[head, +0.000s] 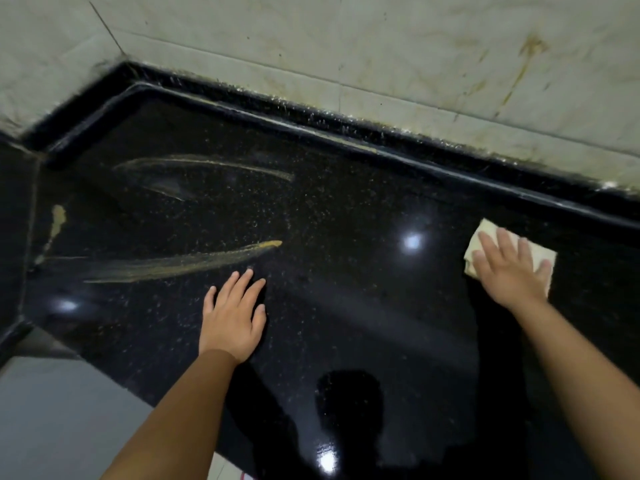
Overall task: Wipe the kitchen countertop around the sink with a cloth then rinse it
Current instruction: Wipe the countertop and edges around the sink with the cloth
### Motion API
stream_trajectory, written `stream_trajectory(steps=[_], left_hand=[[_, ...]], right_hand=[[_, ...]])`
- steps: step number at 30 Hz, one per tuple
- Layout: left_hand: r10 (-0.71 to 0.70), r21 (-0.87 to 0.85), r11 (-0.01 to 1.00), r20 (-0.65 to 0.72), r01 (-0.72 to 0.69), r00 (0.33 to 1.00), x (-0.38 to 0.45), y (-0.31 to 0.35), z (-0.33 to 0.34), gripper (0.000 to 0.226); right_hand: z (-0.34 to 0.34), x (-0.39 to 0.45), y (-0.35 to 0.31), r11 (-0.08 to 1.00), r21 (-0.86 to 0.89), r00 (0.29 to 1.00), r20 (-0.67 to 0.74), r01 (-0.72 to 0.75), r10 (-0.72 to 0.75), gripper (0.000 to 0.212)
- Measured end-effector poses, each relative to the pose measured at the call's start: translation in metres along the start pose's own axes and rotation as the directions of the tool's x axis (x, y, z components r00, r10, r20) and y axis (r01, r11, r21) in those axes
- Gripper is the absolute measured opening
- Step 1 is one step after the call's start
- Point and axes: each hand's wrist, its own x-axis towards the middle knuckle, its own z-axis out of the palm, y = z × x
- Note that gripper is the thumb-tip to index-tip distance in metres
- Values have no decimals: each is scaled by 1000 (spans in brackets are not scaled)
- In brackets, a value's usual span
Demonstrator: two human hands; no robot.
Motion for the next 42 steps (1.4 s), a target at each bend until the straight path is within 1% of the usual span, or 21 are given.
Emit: stream_trajectory(steps=[3,5,8,10,12,15,18,20,22,24,26,27,29,30,31,32,33,35,37,40,42], left_hand=[[-2,-8,1000,3,2,1000,1,2,-1,81],[2,-14,1000,3,-2,1000,-1,2,0,80],[1,-20,1000,1,-1,1000,3,-2,2,74],[30,1,1000,-21,-30,999,4,-5,4,64],[43,21,999,-52,-42,998,4,-7,6,57],[31,14,999,-70,-30,997,3,-7,6,57],[4,2,1000,-163,-4,987,0,-10,4,54],[6,-36,999,-216,-14,976,-2,-11,4,51],[35,-95,993,-295,-66,955,-4,-14,4,46],[58,-185,973,-382,-138,922,-5,-14,6,39],[72,-260,946,-417,-195,906,-9,-29,5,33],[88,-262,941,-425,-215,901,-12,-39,4,32],[106,-235,946,-424,-223,899,-19,-68,1,30],[100,-222,952,-421,-210,901,-23,-84,-1,30],[84,-207,960,-424,-187,902,-28,-103,-4,31],[56,-196,969,-428,-153,902,-33,-122,-6,34],[15,-197,974,-425,-108,905,-39,-141,-9,37],[-62,-194,981,-407,-20,912,-52,-178,-17,43],[-84,-160,987,-381,23,921,-61,-205,-21,47],[-34,-115,993,-364,-9,931,-59,-229,-21,47],[-3,-94,995,-380,-36,925,-47,-235,-22,46]], right_hand=[[-9,27,-14,994,74,997,2,-77,77,50],[-10,40,-38,994,92,998,-13,-62,64,50],[-2,54,-84,994,40,995,-23,102,-101,50],[8,49,-120,972,-26,972,12,236,-235,50],[23,31,-160,908,-94,913,57,408,-404,50],[52,-16,-201,747,-164,764,171,645,-622,50],[71,-58,-205,603,-188,632,250,775,-734,57],[78,-76,-186,523,-259,578,224,812,-785,72],[87,-87,-160,505,-304,571,194,808,-798,61],[90,-89,-126,476,-331,560,238,815,-794,49],[80,-84,-115,512,-330,593,231,793,-771,47],[73,-80,-120,554,-338,637,224,761,-738,47],[63,-63,-145,663,-355,733,106,659,-672,54],[62,-52,-162,764,-298,807,39,573,-590,55],[59,-46,-183,883,-188,901,39,431,-432,52],[58,-41,-208,949,-103,954,78,297,-290,50],[61,-40,-233,974,-44,973,83,220,-216,50],[75,-46,-286,973,-16,971,72,231,-229,50],[92,-64,-335,940,-38,937,105,338,-333,50],[125,-110,-388,844,-110,850,125,524,-511,50],[150,-146,-399,750,-146,763,89,646,-640,53]])
